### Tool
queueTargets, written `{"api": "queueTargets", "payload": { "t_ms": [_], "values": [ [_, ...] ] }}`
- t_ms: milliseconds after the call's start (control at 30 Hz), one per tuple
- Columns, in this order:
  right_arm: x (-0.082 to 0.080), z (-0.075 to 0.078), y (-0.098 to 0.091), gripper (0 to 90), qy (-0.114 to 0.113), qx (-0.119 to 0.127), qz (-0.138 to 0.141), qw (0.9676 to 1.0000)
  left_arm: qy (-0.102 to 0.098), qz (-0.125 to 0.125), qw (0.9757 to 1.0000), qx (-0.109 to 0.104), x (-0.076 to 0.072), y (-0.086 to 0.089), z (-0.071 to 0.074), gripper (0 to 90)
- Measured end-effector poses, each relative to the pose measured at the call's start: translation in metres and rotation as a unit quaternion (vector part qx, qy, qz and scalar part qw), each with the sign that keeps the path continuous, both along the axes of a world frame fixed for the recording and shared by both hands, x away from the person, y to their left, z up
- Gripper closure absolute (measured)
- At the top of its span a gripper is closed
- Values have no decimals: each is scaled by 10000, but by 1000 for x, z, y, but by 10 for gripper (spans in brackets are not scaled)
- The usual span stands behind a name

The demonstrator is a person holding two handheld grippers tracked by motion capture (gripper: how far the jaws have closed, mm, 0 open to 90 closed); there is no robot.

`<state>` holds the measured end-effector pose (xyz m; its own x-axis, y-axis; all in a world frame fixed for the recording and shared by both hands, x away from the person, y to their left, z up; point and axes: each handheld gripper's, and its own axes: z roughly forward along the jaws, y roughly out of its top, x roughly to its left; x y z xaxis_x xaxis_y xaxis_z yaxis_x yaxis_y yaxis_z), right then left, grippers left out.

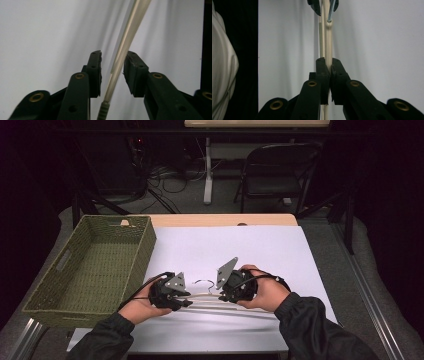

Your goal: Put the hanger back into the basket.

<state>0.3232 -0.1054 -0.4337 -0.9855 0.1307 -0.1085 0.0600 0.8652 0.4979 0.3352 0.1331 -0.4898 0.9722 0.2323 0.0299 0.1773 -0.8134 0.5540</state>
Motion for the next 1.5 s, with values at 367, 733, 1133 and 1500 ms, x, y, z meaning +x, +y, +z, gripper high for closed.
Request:
{"api": "queueTargets", "payload": {
  "t_ms": [367,733,1133,1500],
  "values": [
    [-3,4,-5,840,-153,88,104,9998,-103,-204,9997,46,-18,-1,9,857],
    [-3,43,-39,543,-473,1395,-603,9873,-30,370,9988,-318,-46,34,68,870],
    [-2,50,-77,532,-490,1600,-1135,9794,-387,1040,9902,-847,-35,100,127,869],
    [3,44,-95,519,-389,1478,-1444,9776,-569,1734,9780,-1011,-3,169,149,869]
  ]
}}
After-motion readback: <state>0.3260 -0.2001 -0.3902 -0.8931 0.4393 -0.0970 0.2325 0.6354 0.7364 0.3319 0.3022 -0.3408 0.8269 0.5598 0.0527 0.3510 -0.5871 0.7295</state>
